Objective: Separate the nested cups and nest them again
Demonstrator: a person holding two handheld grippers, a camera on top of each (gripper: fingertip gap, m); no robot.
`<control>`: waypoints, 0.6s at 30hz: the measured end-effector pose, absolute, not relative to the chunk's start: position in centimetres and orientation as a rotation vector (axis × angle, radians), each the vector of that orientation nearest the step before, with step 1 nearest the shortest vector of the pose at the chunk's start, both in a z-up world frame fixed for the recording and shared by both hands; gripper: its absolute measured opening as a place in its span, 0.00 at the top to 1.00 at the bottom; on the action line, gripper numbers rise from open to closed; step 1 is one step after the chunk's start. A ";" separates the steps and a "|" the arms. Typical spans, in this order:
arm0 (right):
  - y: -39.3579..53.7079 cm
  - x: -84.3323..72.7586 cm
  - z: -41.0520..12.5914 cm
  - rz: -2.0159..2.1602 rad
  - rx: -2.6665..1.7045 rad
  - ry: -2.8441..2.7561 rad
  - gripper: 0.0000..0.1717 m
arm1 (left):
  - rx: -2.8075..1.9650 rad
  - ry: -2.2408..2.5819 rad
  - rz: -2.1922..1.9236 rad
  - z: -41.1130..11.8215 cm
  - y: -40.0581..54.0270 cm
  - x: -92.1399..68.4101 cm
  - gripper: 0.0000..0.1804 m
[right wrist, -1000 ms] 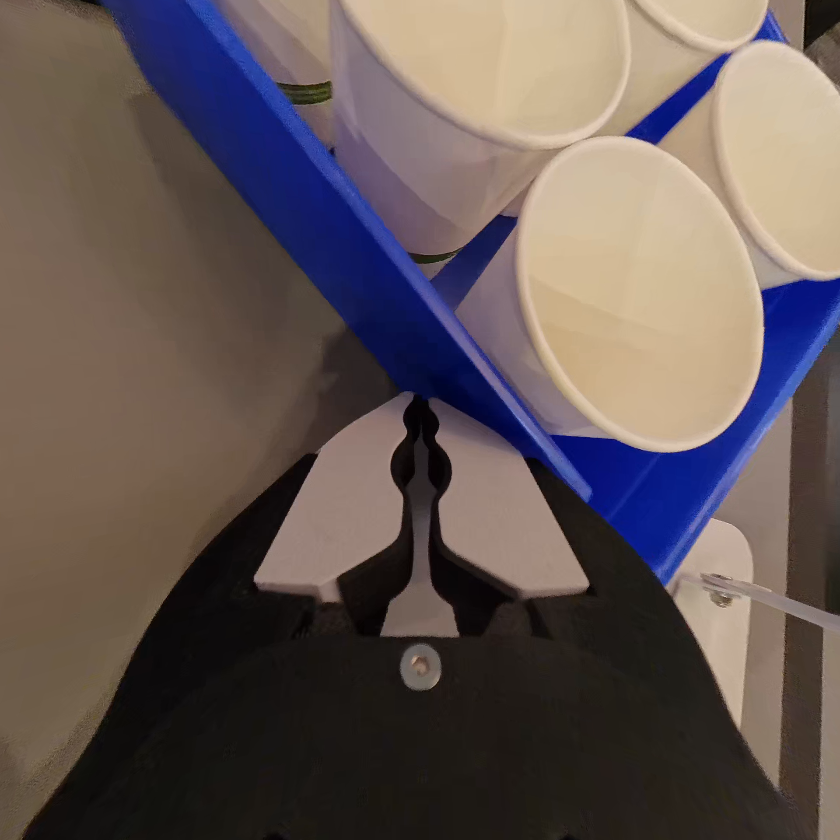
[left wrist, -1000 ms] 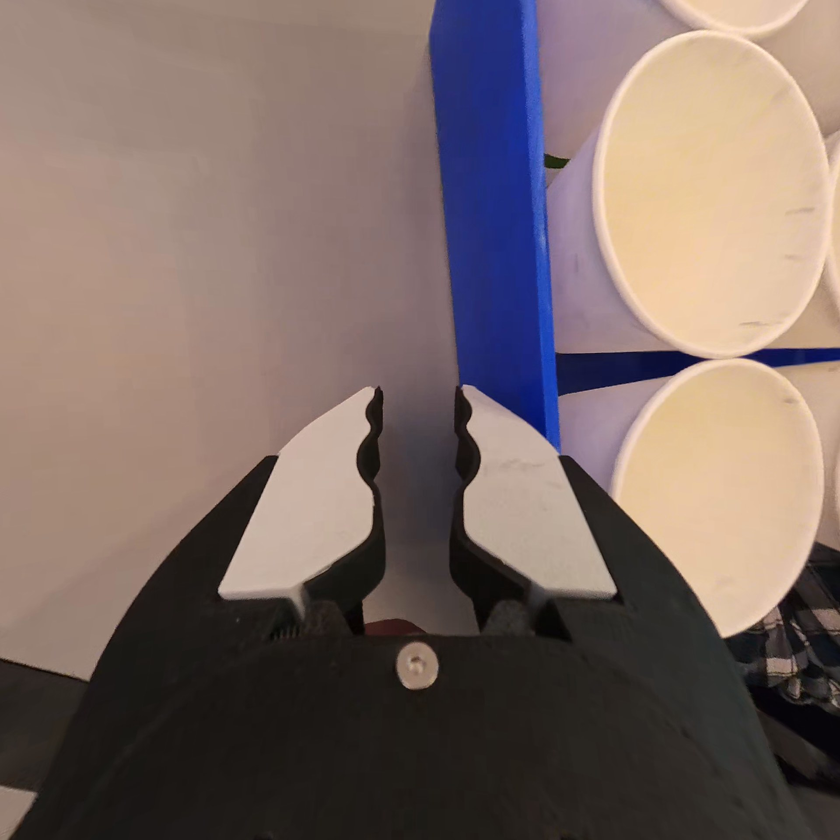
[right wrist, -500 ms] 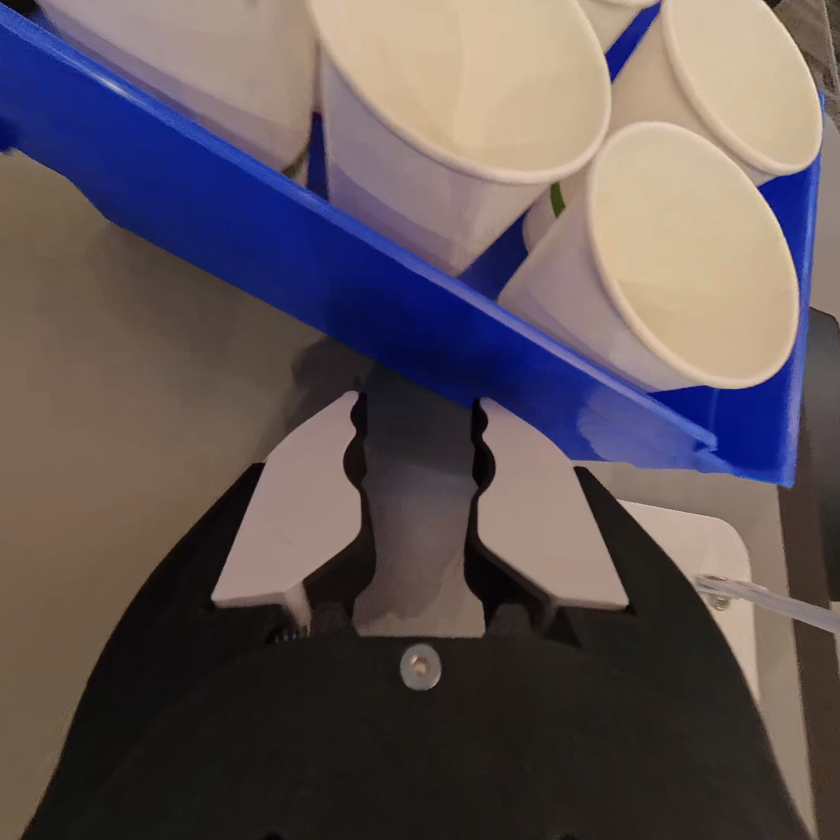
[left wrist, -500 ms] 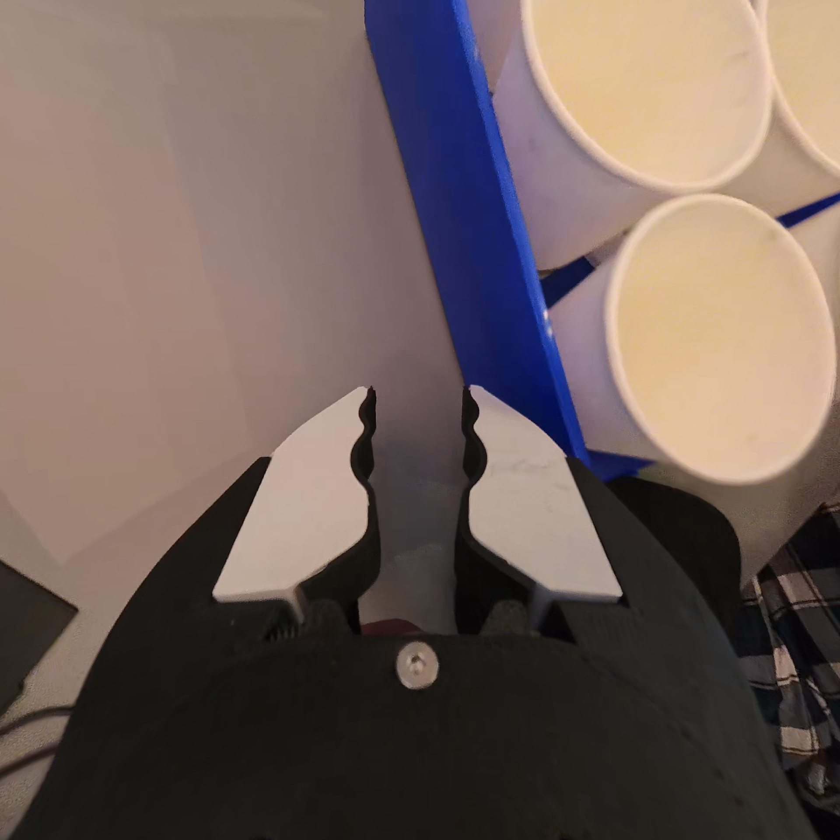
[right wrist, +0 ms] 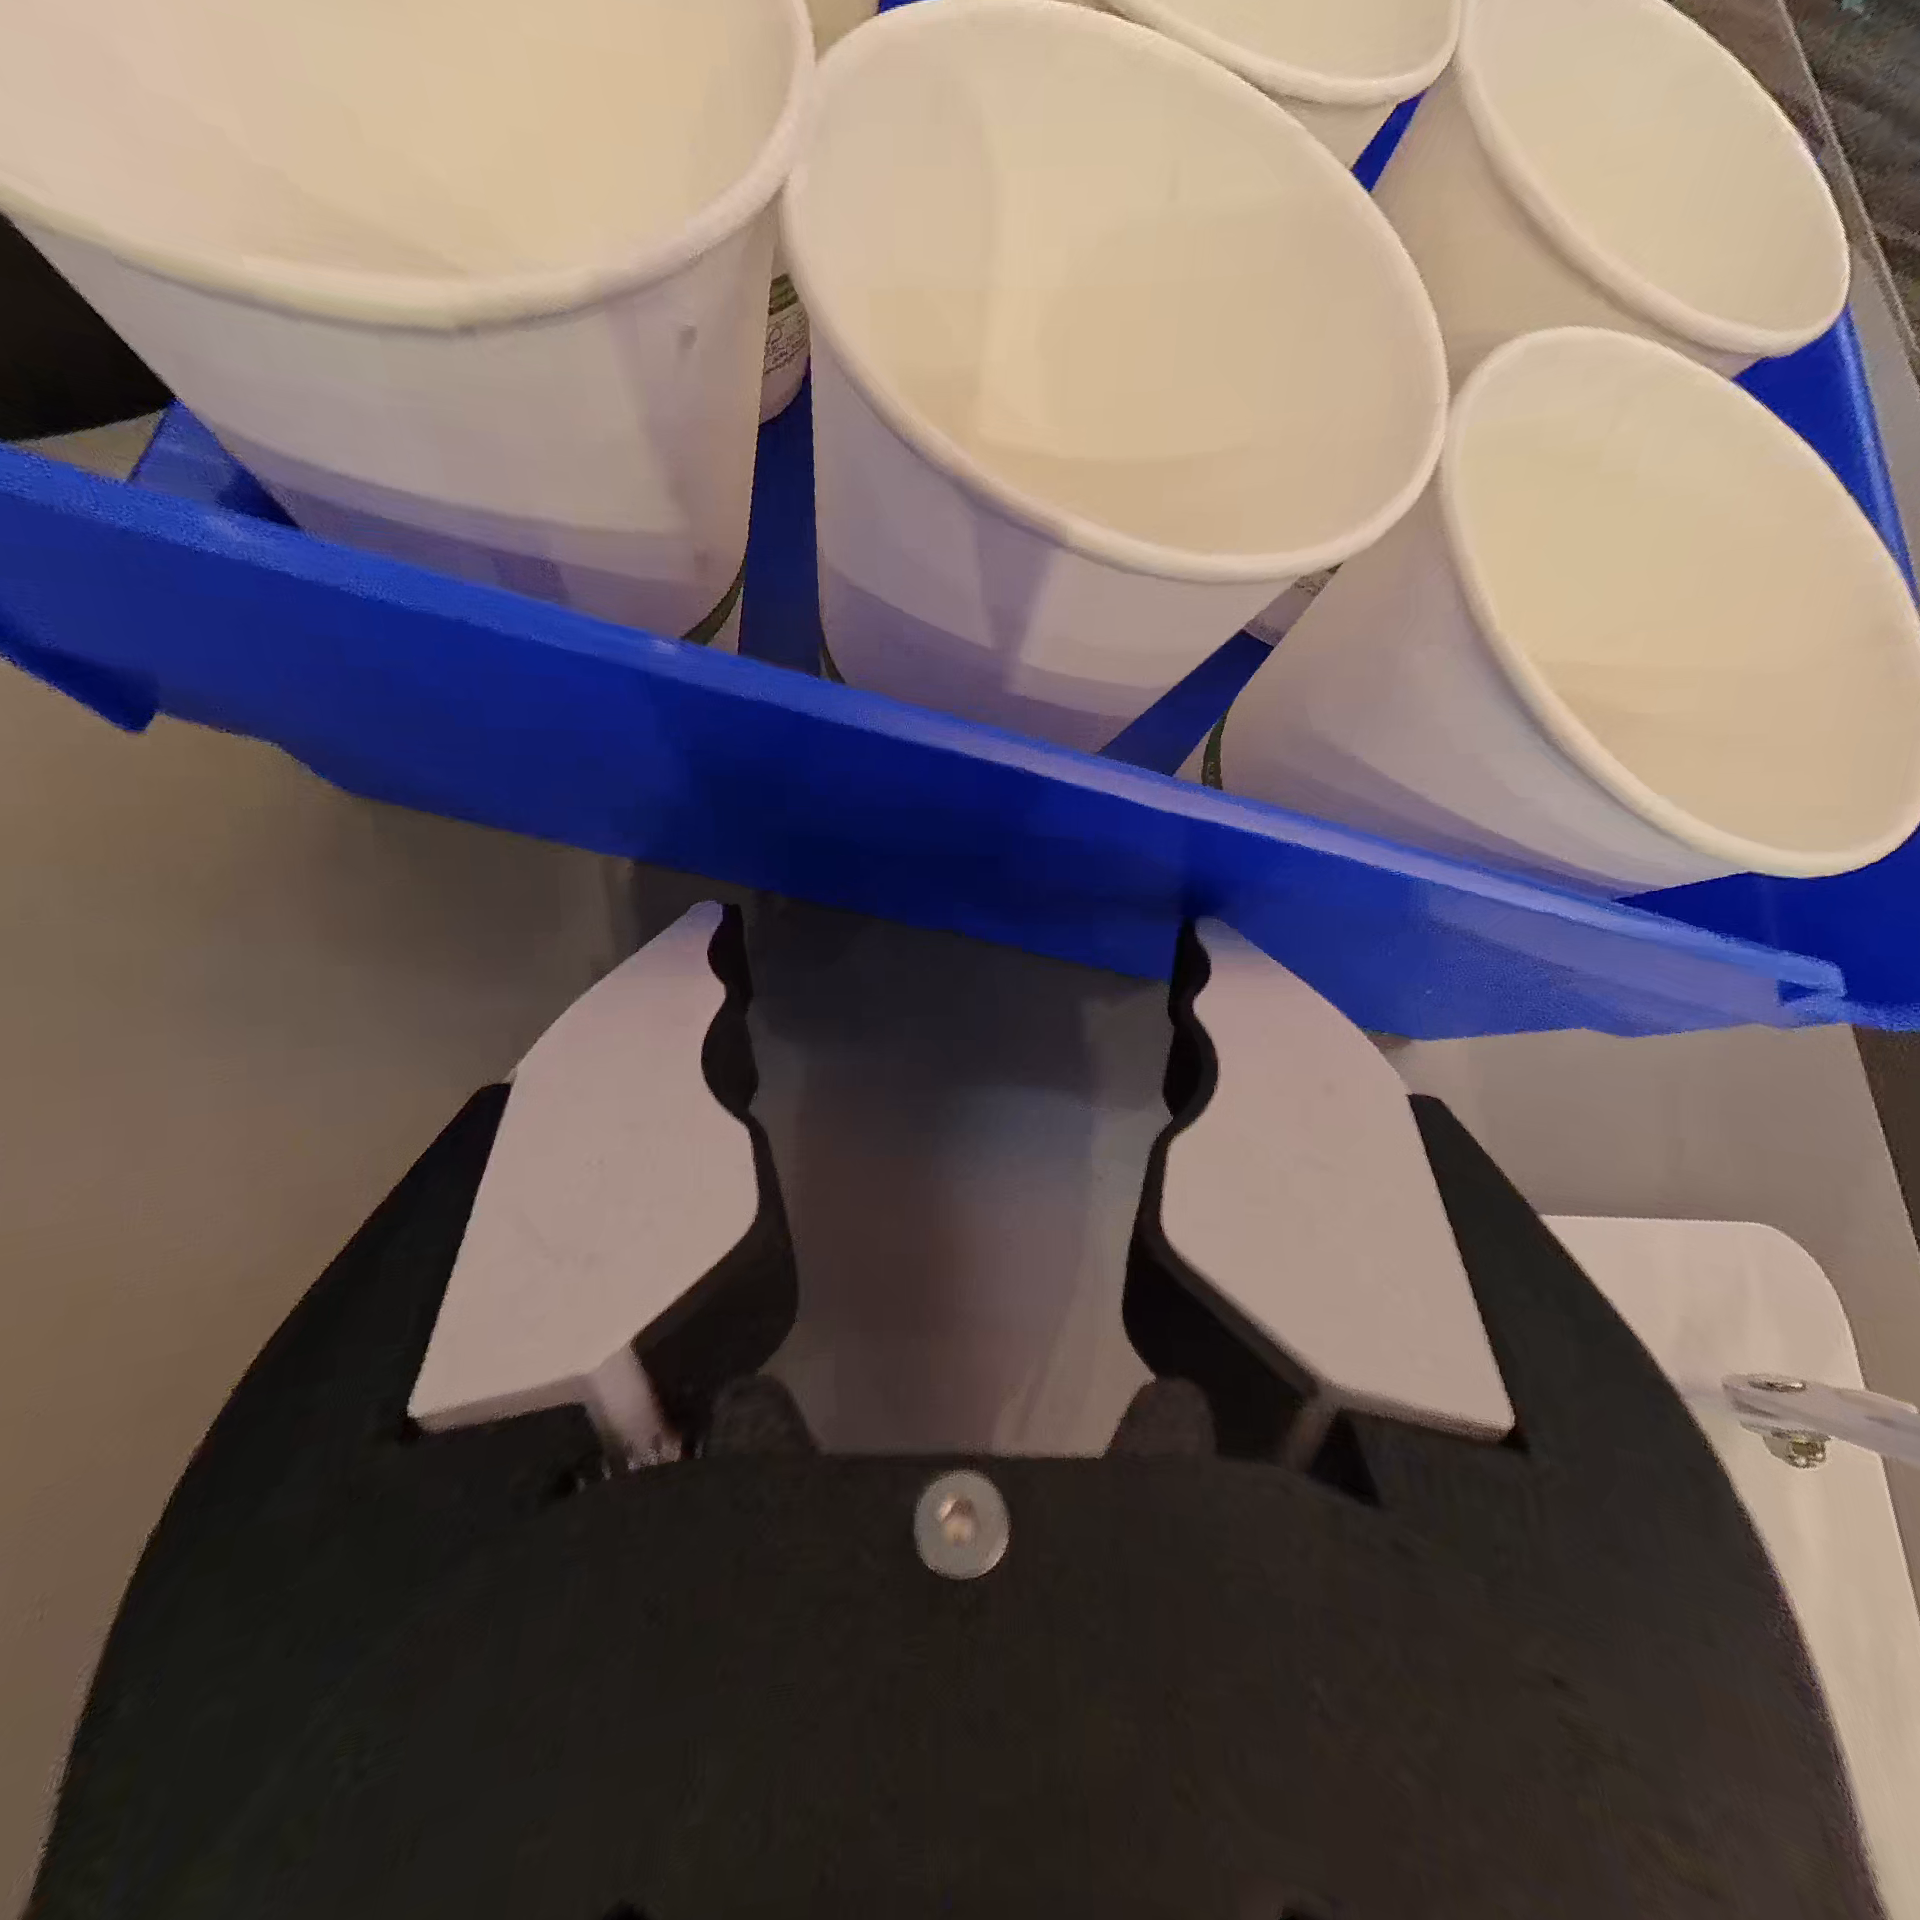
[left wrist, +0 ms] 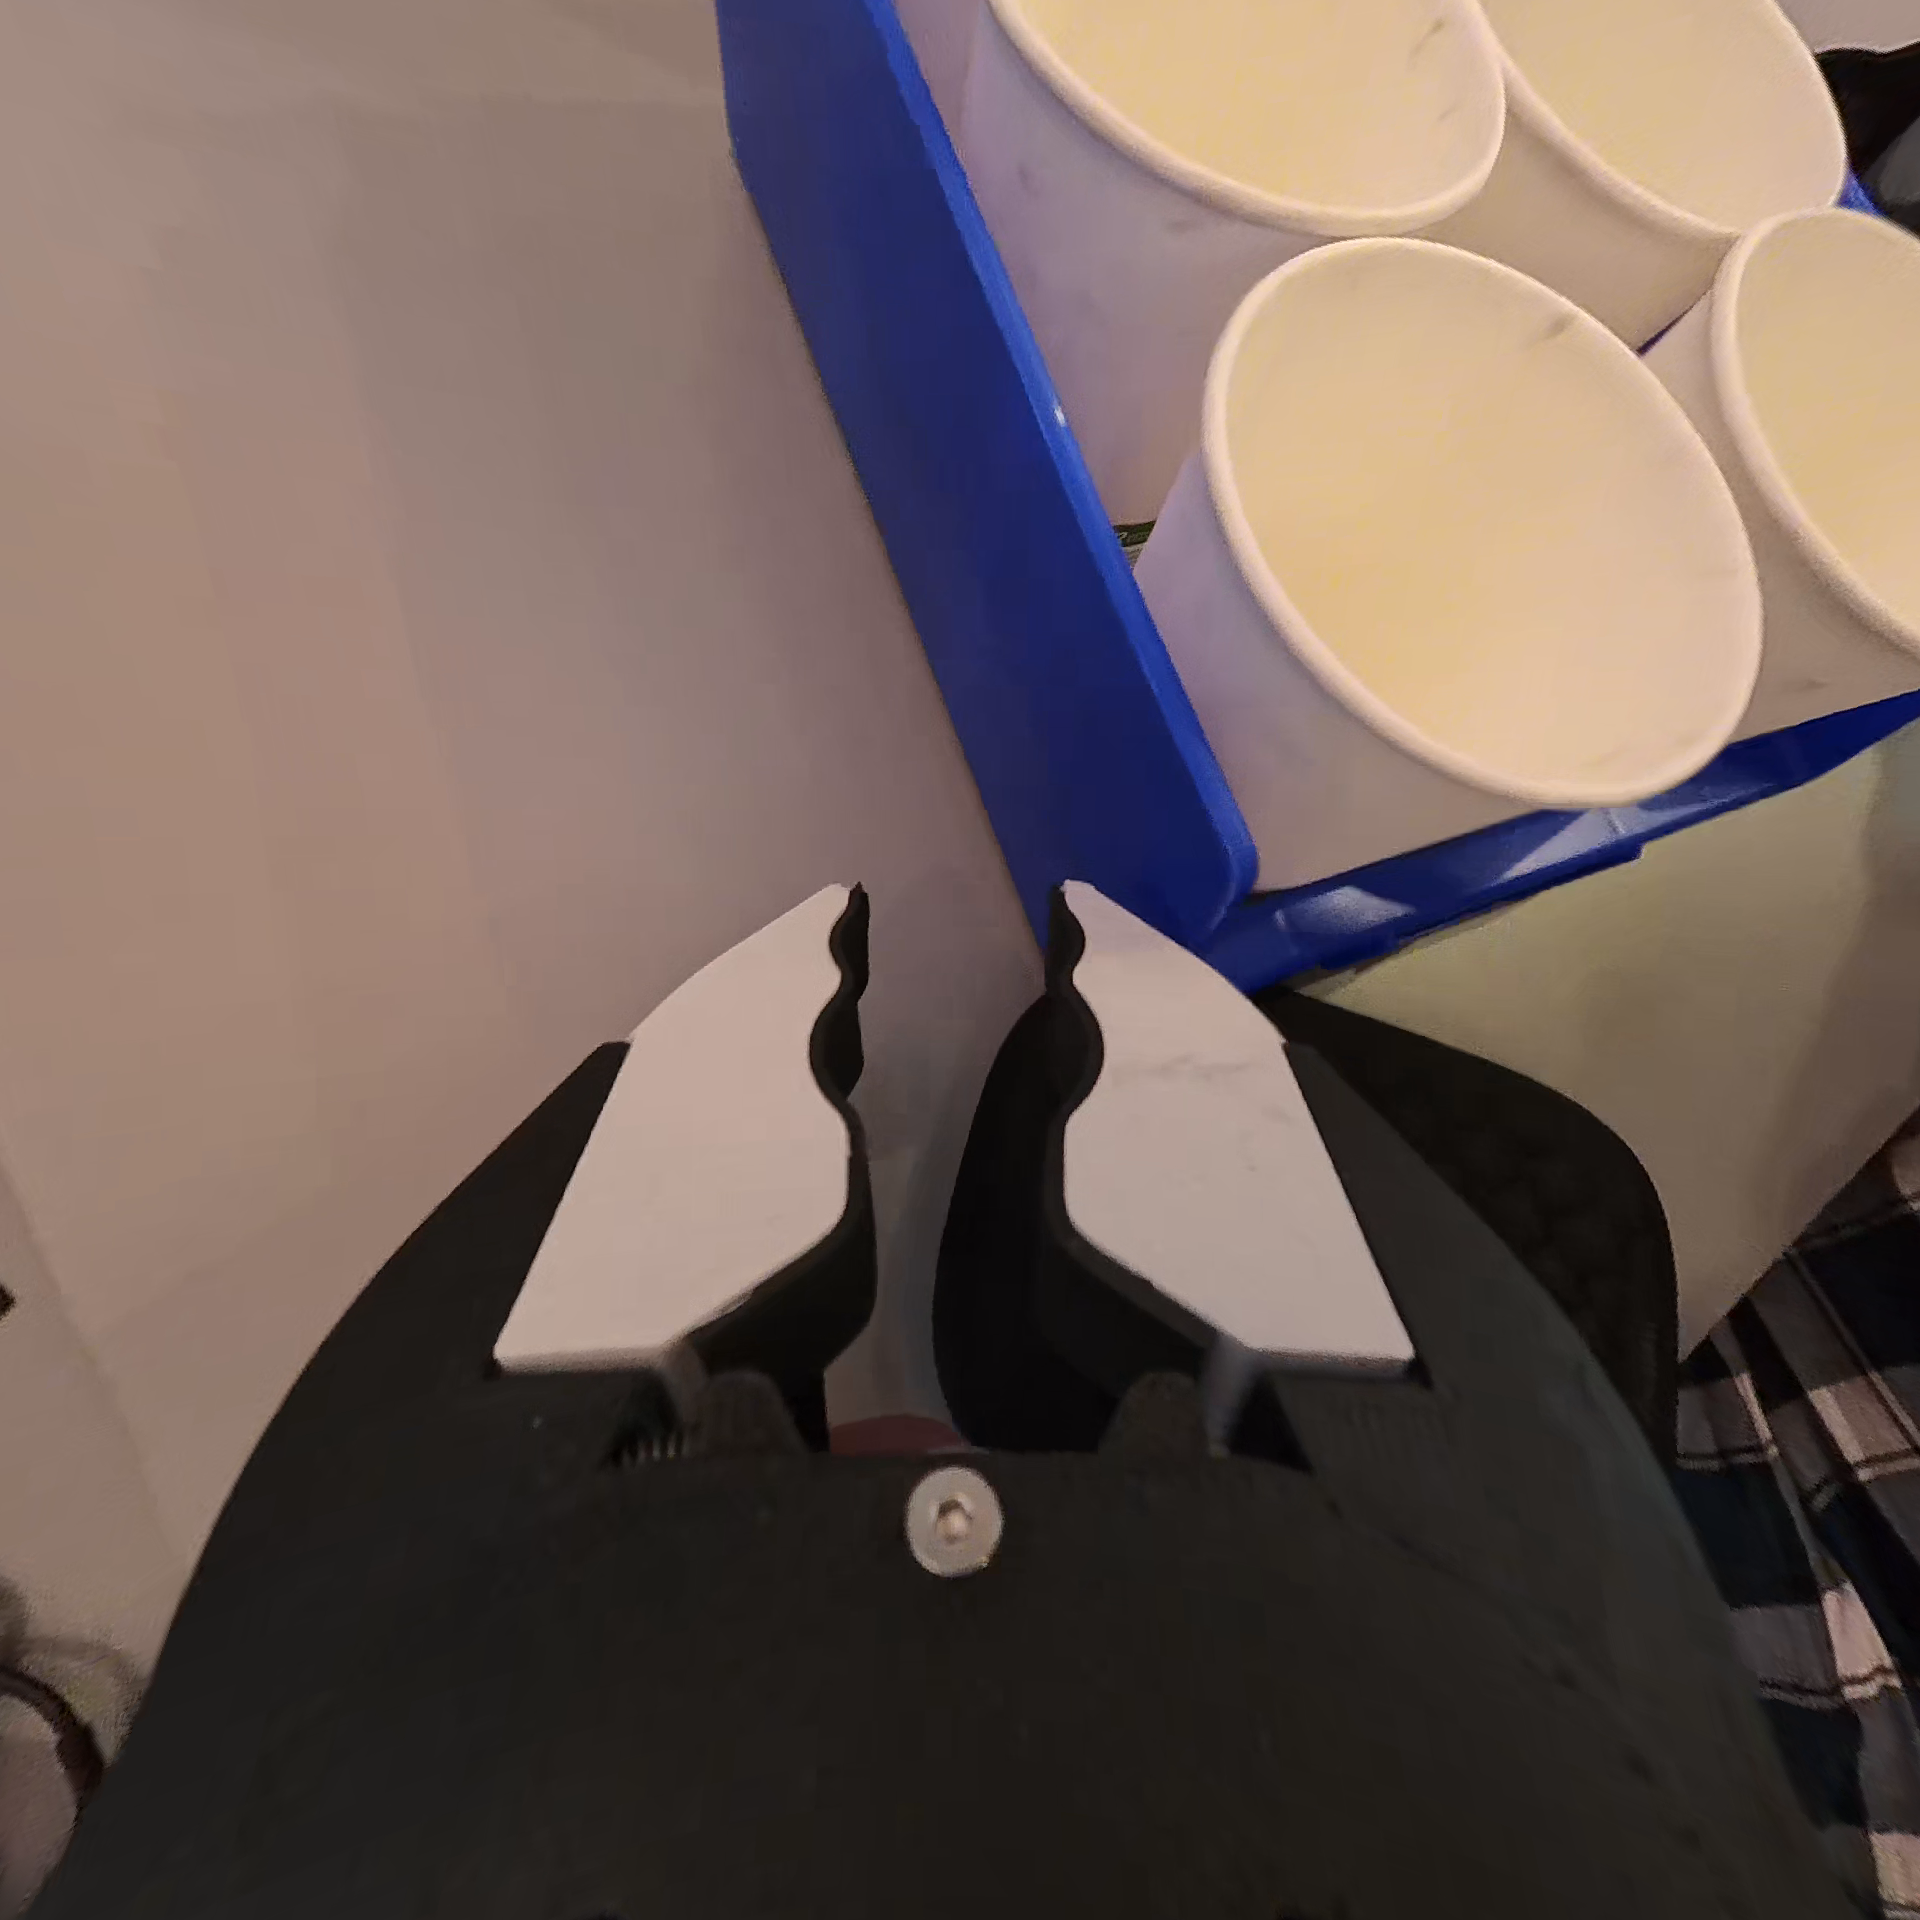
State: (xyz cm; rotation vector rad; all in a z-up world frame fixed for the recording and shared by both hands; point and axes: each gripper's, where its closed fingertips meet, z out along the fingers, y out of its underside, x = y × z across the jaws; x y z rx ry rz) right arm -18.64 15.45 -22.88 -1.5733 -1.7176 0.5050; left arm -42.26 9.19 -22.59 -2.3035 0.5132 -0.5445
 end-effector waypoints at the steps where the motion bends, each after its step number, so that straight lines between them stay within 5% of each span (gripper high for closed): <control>1: 15.6 -18.9 -22.9 0.501 -1.579 -1.714 0.53 | -2.304 0.517 -0.549 -22.7 9.4 -42.0 0.82; 18: 18.5 -21.3 -22.7 0.469 -1.566 -1.720 0.51 | -2.316 0.603 -0.490 -23.1 15.1 -41.4 0.92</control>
